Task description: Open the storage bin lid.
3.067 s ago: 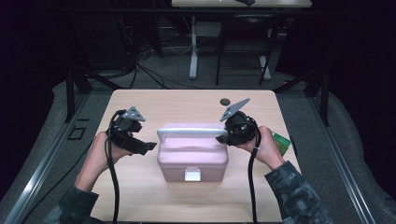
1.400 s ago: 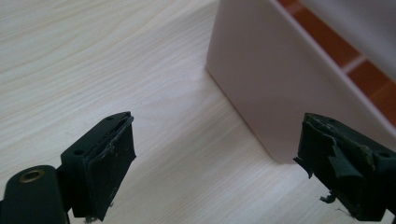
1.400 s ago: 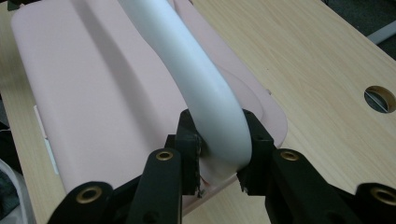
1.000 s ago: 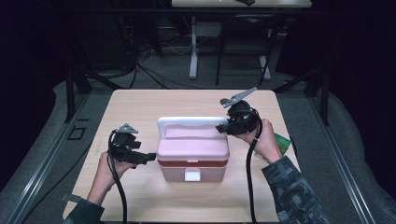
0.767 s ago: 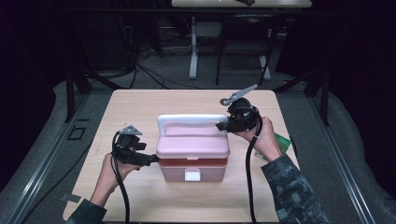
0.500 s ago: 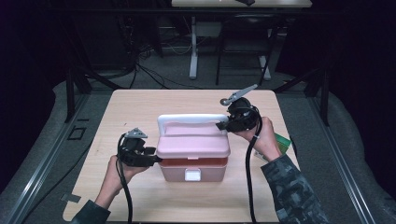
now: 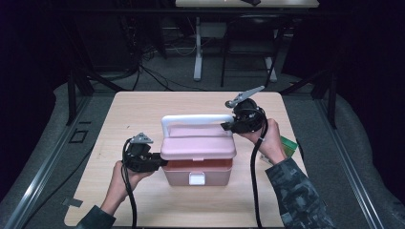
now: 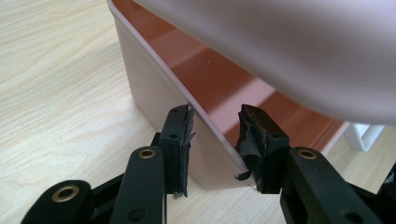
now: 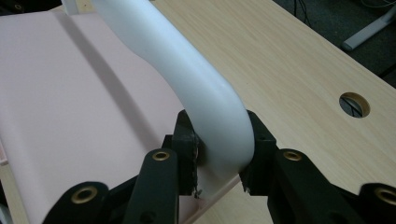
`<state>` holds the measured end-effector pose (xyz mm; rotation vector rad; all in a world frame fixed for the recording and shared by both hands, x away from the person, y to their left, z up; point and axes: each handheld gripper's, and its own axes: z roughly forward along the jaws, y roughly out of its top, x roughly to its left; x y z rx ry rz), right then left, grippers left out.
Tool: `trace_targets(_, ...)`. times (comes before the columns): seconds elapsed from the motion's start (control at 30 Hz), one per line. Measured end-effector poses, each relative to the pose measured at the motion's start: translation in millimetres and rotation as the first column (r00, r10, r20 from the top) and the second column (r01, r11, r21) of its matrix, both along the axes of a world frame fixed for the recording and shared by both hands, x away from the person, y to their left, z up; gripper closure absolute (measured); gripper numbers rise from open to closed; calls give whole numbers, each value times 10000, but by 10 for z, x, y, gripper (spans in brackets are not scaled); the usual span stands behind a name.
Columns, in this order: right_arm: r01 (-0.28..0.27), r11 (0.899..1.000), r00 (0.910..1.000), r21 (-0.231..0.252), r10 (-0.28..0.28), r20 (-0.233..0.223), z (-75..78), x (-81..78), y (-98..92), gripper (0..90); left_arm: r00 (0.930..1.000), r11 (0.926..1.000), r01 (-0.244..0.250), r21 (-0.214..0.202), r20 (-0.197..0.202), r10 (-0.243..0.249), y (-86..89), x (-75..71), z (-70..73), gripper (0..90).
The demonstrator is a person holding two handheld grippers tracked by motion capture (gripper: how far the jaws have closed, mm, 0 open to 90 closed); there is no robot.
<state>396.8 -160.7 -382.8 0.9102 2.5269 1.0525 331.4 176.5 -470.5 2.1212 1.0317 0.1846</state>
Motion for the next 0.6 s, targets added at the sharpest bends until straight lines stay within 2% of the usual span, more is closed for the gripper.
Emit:
trace_targets(0.27,146,9998,9996,167,-150,242,63,59,-6,703,10000,9999,-75,77,58,75,-15,-2,-11,632)
trace_targets(0.6,112,9997,9997,223,-117,227,120,176,-7,692,9998,9999,-149,24,119,148,-16,6,-18,635)
